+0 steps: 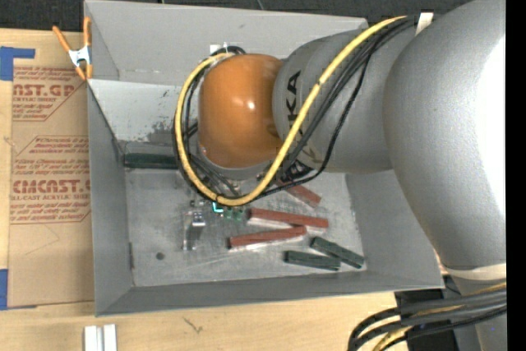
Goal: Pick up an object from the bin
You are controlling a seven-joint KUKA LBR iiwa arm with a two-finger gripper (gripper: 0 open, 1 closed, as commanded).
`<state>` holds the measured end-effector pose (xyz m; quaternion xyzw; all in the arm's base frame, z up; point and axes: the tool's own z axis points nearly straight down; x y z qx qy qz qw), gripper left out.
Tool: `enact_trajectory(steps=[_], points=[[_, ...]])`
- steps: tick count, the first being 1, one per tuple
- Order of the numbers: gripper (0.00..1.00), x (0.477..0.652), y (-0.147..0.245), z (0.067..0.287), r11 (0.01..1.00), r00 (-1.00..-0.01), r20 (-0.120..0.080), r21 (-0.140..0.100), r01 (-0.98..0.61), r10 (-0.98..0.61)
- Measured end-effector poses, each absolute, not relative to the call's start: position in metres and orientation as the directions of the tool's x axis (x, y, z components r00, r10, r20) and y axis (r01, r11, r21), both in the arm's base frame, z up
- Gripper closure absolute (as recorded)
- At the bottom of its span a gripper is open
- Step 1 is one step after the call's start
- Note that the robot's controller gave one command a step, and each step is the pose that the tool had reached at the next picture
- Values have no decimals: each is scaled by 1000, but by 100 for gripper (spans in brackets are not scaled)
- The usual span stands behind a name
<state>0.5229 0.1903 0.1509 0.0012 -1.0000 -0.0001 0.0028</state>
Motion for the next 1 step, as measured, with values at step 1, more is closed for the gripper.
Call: enact_trajectory(steps=[1], points=[[0, 525, 190, 154, 1000, -1000, 0, 1, 0, 0]])
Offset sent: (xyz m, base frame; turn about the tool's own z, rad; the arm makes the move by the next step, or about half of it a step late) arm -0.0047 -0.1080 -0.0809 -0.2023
